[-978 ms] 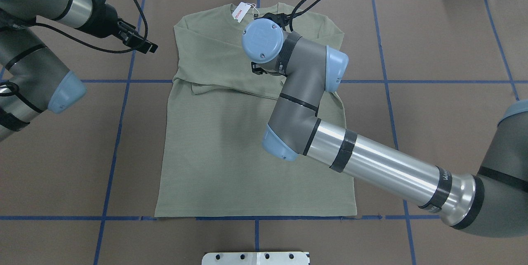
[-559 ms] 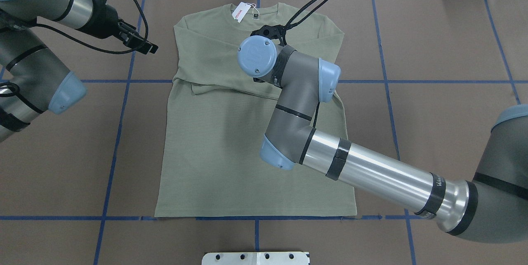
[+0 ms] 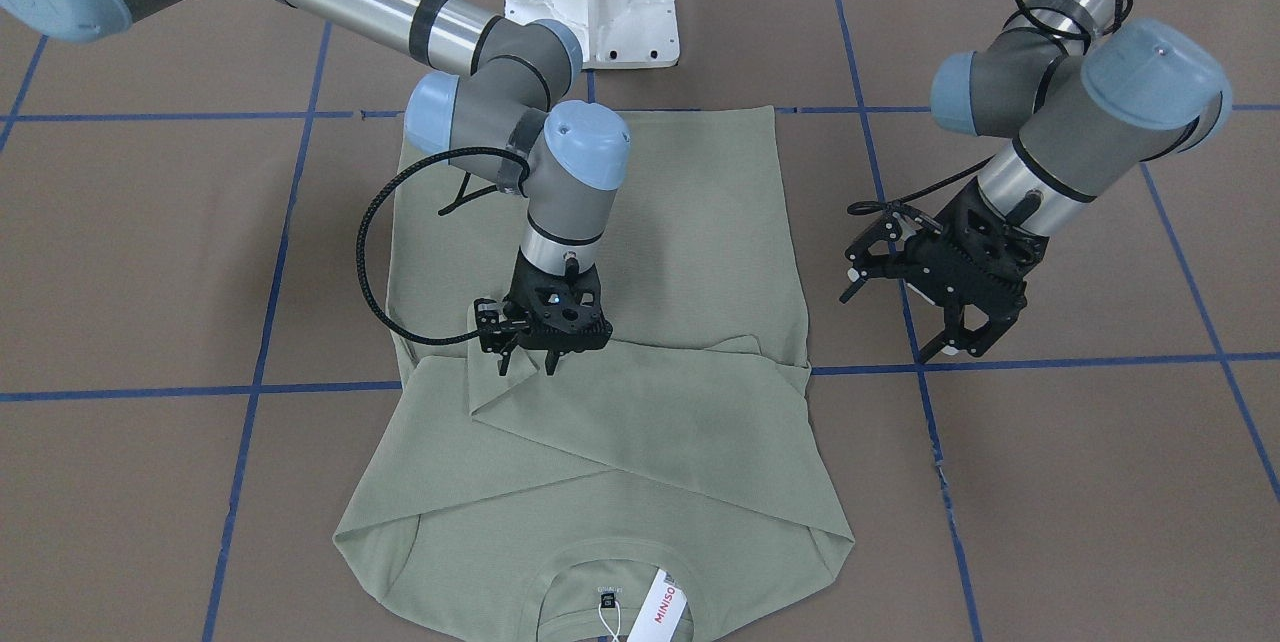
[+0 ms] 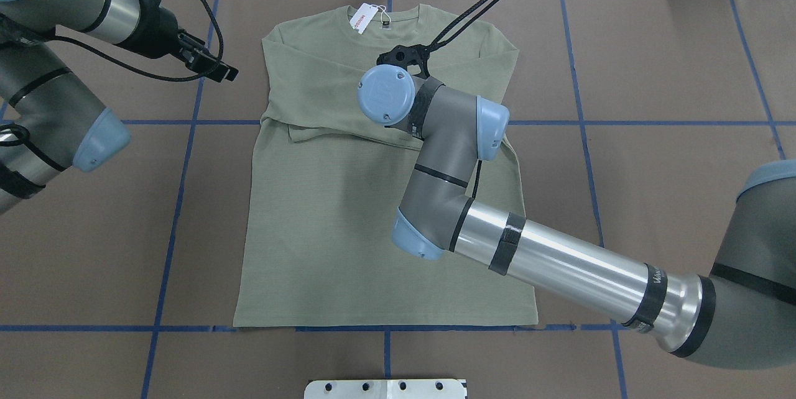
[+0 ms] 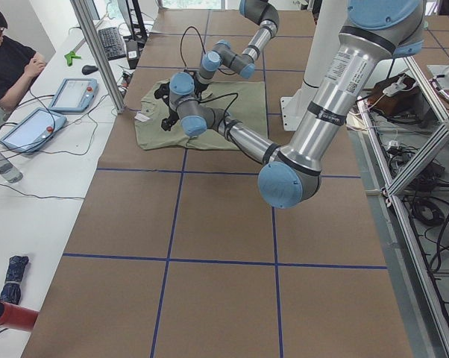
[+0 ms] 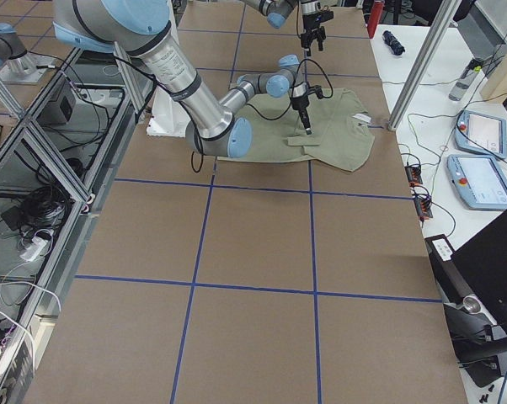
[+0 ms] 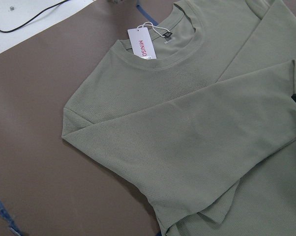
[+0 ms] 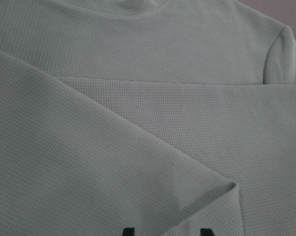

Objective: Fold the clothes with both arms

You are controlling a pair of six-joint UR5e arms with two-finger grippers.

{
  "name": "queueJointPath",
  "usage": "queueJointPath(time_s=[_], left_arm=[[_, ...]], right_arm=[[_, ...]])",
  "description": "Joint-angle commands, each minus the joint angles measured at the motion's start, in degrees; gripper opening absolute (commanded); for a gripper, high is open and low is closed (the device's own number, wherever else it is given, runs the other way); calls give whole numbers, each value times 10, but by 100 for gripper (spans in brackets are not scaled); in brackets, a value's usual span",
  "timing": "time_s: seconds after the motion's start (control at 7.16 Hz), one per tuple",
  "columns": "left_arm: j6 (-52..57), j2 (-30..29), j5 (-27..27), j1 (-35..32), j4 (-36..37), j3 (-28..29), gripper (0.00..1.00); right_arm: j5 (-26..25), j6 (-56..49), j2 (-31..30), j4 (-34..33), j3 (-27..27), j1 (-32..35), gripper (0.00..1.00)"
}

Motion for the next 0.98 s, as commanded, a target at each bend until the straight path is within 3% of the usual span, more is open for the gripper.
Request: queueJointPath(time_s=[0.0,0.14,0.56,0.84], left_arm=[[0,0,1,1,0,0,100],[0,0,2,1,0,0,100],[-2,10,3,2,-16,-1,100],[-2,12,3,2,-17,-2,100]], right_arm=[[0,0,-3,5,-3,-2,36],[0,-2,-1,4,-3,-2,4],[-5,-12,-9,-11,17,7,0],[0,-76,-82,-41,123,30,0]])
